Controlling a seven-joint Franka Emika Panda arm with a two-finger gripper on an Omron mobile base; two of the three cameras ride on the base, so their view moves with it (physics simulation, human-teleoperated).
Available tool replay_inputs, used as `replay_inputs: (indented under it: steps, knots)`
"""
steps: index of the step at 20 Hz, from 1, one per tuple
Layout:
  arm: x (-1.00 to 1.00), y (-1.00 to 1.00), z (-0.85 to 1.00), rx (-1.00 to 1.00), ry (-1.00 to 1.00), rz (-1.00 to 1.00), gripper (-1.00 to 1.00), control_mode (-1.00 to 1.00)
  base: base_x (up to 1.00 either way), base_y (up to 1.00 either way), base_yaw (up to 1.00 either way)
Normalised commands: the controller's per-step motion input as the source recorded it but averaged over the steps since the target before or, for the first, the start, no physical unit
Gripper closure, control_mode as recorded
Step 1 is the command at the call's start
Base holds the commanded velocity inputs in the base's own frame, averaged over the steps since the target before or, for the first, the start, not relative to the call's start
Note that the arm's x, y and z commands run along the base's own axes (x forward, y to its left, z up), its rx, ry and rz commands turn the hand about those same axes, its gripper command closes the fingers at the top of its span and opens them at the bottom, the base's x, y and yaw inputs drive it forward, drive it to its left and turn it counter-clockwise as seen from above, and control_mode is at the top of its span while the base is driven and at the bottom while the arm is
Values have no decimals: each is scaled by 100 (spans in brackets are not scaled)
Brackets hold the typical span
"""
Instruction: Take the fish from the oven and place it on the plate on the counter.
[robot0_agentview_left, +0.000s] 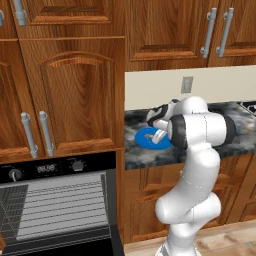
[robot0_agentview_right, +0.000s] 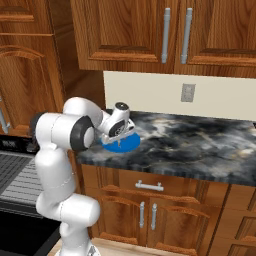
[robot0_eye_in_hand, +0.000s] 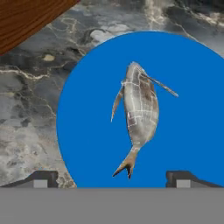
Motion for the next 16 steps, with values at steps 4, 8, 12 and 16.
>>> replay_inputs:
  steps: [4, 8, 12, 16]
  knots:
    - [-100, -1, 59, 7, -8, 0, -100, -100, 0, 0, 0]
    - [-98, 0, 81, 6, -9, -3, -100, -100, 0, 0, 0]
    - [-79, -1, 100, 10, 0, -11, -100, -100, 0, 0, 0]
    - [-42, 0, 100, 7, 0, -12, -100, -100, 0, 0, 0]
